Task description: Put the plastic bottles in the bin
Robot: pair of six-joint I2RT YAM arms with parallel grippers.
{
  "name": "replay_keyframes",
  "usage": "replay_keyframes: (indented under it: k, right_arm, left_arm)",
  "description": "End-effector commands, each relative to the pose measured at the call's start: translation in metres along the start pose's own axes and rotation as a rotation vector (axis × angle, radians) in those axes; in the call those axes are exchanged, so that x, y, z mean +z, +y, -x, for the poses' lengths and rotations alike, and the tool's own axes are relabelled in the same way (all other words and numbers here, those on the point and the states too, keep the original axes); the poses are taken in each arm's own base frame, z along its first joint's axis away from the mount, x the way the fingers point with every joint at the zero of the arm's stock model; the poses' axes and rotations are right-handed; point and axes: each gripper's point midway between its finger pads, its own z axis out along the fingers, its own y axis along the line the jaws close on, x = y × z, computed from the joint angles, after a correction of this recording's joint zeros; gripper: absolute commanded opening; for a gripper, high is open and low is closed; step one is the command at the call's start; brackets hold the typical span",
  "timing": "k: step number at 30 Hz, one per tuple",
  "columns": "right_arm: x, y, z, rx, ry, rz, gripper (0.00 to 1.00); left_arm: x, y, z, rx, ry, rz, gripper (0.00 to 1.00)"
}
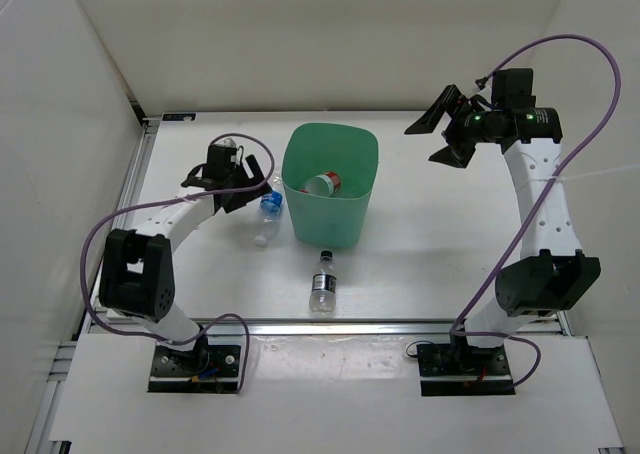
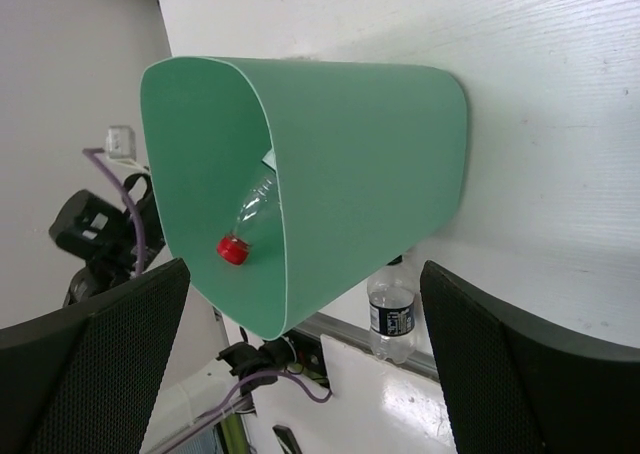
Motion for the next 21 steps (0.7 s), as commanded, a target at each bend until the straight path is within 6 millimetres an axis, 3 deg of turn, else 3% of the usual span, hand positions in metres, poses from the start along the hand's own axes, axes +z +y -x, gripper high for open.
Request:
replay_keyframes:
  k: [1,9,12,13,14,16,17,18,21]
  right_arm:
    - [-0.009,0.011,0.001,-0.055,-0.018,0.053,1.0]
    - [-0.002,0.008,-0.001,-0.045,0.008,0.063,1.0]
    - [0.001,0.006,0.0,-0.049,0.014,0.058,1.0]
    - [0.001,0.006,0.0,-0.049,0.014,0.058,1.0]
    - [0.0,0.004,0.003,-0.044,0.007,0.055,1.0]
    - [0.003,0.003,0.002,-0.039,0.018,0.058,1.0]
    - [0.003,0.003,0.002,-0.039,0.018,0.058,1.0]
    - [0.003,0.003,0.002,-0.039,0.018,0.058,1.0]
    - [0.006,-0.001,0.004,-0.034,0.018,0.045,1.0]
  left_arm:
    - [0.011,-0.025,0.002,-0.008,0.015,-0.117,0.94]
    - [0.053,-0.016,-0.03,-0.05,0.147,-0.107,0.92]
    - [0.059,-0.014,-0.047,-0.068,0.211,-0.12,0.76]
    - [0.059,-0.01,-0.053,-0.07,0.222,-0.112,0.6]
    - [0.059,-0.01,-0.053,-0.07,0.222,-0.112,0.53]
    - [0.044,-0.01,-0.034,-0.071,0.153,-0.111,0.3]
    - [0.036,-0.006,-0.027,-0.086,0.131,-0.087,0.26]
    - [0.018,-0.002,-0.004,-0.097,0.054,-0.069,0.28]
    - [-0.021,-0.007,0.037,-0.099,-0.07,-0.036,0.29]
